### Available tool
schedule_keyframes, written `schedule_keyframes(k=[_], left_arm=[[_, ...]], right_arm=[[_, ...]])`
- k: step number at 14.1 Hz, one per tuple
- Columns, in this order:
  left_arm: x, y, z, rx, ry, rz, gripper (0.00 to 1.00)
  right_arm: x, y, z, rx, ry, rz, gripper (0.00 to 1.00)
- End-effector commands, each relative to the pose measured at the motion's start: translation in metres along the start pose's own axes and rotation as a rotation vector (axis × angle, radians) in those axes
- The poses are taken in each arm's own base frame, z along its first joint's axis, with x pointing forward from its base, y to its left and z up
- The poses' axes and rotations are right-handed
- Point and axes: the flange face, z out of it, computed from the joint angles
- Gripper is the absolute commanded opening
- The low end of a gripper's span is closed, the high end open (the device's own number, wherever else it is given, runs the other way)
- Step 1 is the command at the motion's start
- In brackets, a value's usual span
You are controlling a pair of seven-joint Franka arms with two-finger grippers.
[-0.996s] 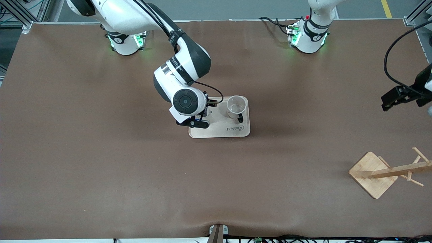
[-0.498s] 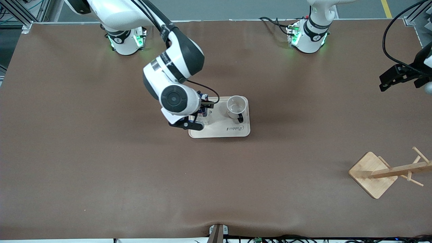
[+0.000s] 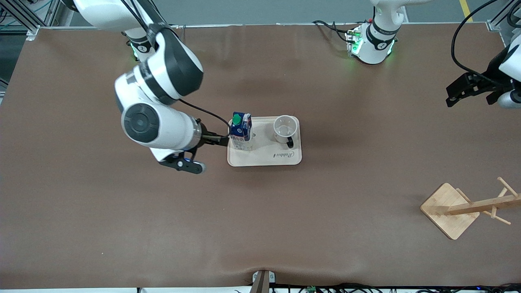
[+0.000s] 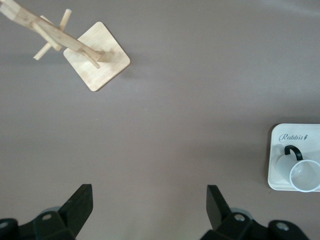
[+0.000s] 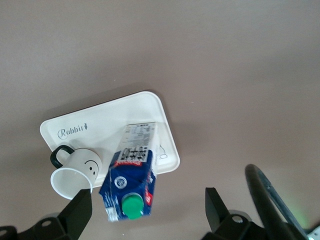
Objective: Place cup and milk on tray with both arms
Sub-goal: 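Set the carton on the tray and pull the right gripper back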
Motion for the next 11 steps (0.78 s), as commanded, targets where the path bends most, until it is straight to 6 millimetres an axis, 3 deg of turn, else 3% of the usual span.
schedule_keyframes(k=[1, 4, 5, 9, 11], left_arm=[[0.006, -0.001, 0.008, -0.025, 0.000, 0.010, 1.00], [0.006, -0.001, 0.009, -0.024, -0.004, 0.006, 1.00], [0.006, -0.003, 0.009, -0.023, -0.006, 0.005, 1.00], [0.003, -0.006, 0.006, -0.019, -0.004, -0.002, 1.00], [0.003, -0.008, 0.004, -0.012, -0.002, -0.006, 1.00]], right_arm=[[0.001, 0.037, -0.043, -0.010, 0.045, 0.050, 1.00], [-0.017, 0.064, -0.090, -0.028, 0.117, 0.057, 1.00], [-0.014, 0.084, -0.103, -0.024, 0.107, 0.089, 1.00], [-0.050, 0.116, -0.164, -0.016, 0.211, 0.007, 1.00], [-0.067, 0.150, -0.189, -0.014, 0.222, -0.005, 1.00]])
